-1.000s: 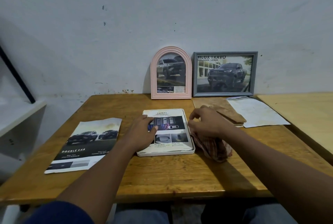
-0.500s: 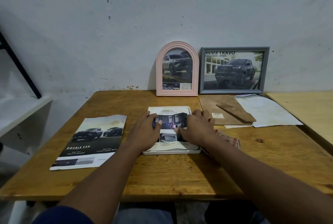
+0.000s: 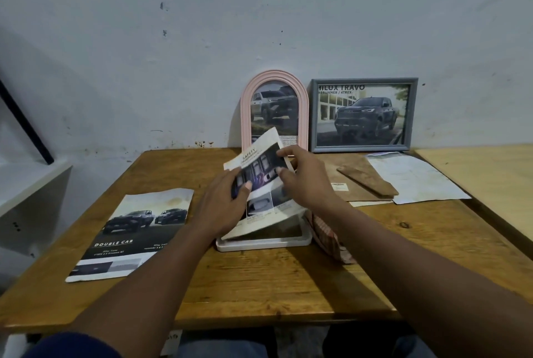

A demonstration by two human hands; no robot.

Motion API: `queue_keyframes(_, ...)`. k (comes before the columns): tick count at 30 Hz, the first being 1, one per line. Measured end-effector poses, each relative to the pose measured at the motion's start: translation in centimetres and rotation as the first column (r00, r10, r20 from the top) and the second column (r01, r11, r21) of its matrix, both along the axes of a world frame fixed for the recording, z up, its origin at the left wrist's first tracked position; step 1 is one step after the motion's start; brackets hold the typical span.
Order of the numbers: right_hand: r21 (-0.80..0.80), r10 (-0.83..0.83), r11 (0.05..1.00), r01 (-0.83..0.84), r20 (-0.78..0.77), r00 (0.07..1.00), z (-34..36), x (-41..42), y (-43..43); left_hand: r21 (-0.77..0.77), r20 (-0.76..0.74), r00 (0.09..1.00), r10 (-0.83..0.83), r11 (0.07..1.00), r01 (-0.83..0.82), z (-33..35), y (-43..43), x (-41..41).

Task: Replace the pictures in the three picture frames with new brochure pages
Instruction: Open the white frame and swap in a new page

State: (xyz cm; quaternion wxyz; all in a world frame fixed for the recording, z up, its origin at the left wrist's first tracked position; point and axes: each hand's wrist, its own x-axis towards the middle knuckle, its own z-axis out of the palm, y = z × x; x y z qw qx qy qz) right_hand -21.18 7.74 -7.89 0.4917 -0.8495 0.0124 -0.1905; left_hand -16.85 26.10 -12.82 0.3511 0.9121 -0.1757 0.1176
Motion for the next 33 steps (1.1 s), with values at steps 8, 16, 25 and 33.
queue_keyframes(8, 0.118, -0.104, 0.987, 0.107, -0.033, 0.994, 3.2, 0.8, -10.2, -0.072, -0.006, 0.997, -0.083, 0.994, 0.082, 2.6, -6.6, 1.2)
queue_keyframes(16, 0.096, -0.369, 0.918, 0.385, -0.155, 0.917, 2.9, -1.9, -25.0, 0.533, -0.271, 0.954, -0.129, 0.805, 0.261, 4.2, -13.1, 4.4)
queue_keyframes(25, 0.199, -0.384, 0.886, 0.419, -0.191, 0.903, 0.5, -0.7, -26.0, 0.572, -0.524, 0.85, -0.06, 0.714, 0.404, 6.0, -9.6, 5.1)
queue_keyframes(33, 0.221, -0.354, 0.896, 0.385, -0.169, 0.92, 1.9, -1.4, -24.9, 0.523, -0.44, 0.891, -0.112, 0.775, 0.355, 7.0, -9.6, 3.5)
